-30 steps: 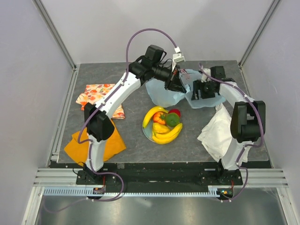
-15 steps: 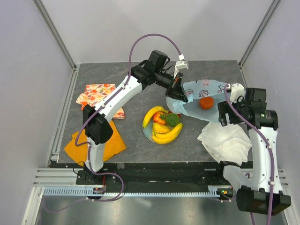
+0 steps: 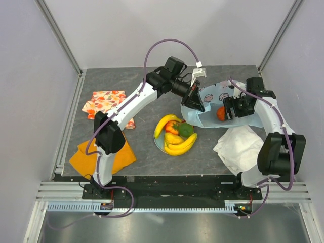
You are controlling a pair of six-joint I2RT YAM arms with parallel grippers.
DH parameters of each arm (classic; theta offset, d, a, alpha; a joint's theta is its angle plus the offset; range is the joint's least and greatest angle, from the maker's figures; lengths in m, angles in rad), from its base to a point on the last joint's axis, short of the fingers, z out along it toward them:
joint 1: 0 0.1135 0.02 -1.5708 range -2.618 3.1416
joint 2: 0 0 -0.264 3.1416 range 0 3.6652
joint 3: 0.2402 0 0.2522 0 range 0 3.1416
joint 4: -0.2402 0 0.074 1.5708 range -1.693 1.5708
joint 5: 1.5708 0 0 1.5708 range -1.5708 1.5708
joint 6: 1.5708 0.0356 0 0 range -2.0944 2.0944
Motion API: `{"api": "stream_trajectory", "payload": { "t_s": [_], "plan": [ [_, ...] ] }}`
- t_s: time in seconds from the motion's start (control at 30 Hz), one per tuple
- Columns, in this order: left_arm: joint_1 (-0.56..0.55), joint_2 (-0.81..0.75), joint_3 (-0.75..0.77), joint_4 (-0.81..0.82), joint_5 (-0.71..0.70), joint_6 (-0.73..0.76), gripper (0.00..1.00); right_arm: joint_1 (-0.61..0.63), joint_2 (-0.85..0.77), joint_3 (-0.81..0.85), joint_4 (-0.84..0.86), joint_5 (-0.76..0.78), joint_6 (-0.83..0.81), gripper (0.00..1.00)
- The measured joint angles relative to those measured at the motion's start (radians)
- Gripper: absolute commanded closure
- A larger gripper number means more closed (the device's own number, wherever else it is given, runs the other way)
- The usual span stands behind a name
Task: Take the fake fruits out of the plastic bag
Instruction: Take out the fake fruit from the plastic bag.
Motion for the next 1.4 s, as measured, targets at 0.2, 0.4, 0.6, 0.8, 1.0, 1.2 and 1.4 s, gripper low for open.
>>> {"api": "stream_trajectory", "payload": {
  "t_s": [0.2,0.4,0.6,0.8,1.0,1.2,1.4],
  "plan": [
    [-0.003,0.040,0.000,0.003,-0.006,0.000,0.98,0.042,0.120,0.074,0.116,0.019,0.028,0.02],
    [-0.005,0.067,0.003,0.003,-0.018,0.000,0.99,0.103,0.298,0.154,0.212,0.068,0.045,0.02],
    [-0.005,0.072,0.009,0.006,-0.026,-0.001,0.98,0.163,0.473,0.211,0.298,0.135,0.047,0.07],
    [-0.005,0.072,0.009,0.006,-0.028,-0.001,0.99,0.176,0.482,0.209,0.404,0.171,0.023,0.53],
    [-0.006,0.072,0.009,0.006,-0.034,-0.001,0.98,0.167,0.368,0.135,0.448,0.132,-0.002,0.97],
    [-0.005,0.072,0.010,0.006,-0.053,-0.001,0.98,0.161,0.166,0.082,0.402,0.074,-0.021,0.94],
    [0.015,0.110,0.087,0.061,-0.096,-0.050,0.85,0.128,-0.071,0.098,0.293,-0.027,-0.052,0.90]
  ]
}}
